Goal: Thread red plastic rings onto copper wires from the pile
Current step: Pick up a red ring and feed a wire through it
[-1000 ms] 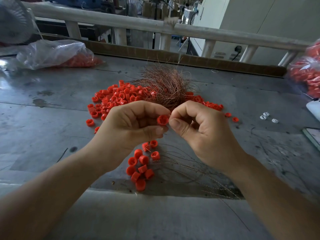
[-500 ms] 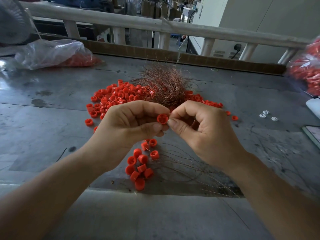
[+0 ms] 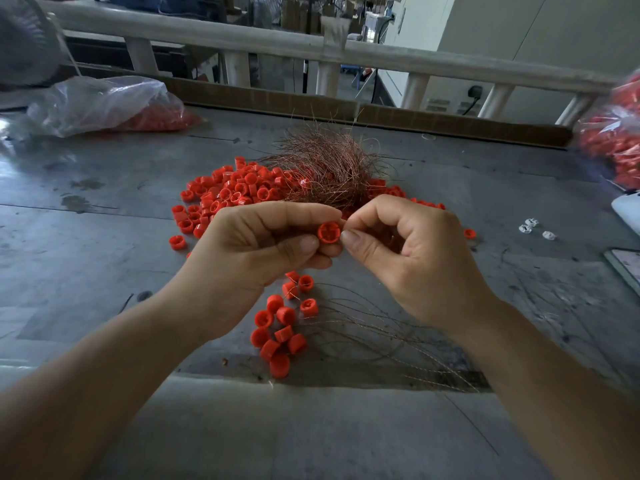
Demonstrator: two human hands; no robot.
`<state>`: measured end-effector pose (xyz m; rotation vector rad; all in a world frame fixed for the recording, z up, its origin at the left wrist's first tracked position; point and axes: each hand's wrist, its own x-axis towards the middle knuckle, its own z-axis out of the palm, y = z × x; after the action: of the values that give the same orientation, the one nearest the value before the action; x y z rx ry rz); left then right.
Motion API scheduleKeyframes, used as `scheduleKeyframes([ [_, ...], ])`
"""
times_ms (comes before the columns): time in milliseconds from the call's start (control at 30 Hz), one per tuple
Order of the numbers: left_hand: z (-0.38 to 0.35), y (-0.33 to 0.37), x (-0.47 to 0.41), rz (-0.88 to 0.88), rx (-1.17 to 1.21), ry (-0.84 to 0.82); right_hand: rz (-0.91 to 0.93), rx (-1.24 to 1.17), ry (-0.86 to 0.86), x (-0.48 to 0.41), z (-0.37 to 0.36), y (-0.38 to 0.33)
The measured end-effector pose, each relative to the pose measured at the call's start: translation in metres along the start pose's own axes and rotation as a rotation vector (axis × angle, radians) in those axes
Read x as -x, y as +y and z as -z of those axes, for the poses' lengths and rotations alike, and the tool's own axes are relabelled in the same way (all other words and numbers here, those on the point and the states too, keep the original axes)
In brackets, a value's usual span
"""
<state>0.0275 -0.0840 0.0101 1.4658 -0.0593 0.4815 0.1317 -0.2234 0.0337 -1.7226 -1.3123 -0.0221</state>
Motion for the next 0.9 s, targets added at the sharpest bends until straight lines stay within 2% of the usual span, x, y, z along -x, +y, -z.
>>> scheduleKeyframes([
  [433, 0.001, 0.0003, 0.0, -0.01, 0.028, -0.029, -0.014, 0.001, 0.007, 0.0, 0.0002, -0.0005],
  [900, -0.001, 0.0033, -0.0004, -0.01, 0.047, 0.033, -0.105, -0.084, -0.057, -0.0009, 0.0042, -0.0002],
])
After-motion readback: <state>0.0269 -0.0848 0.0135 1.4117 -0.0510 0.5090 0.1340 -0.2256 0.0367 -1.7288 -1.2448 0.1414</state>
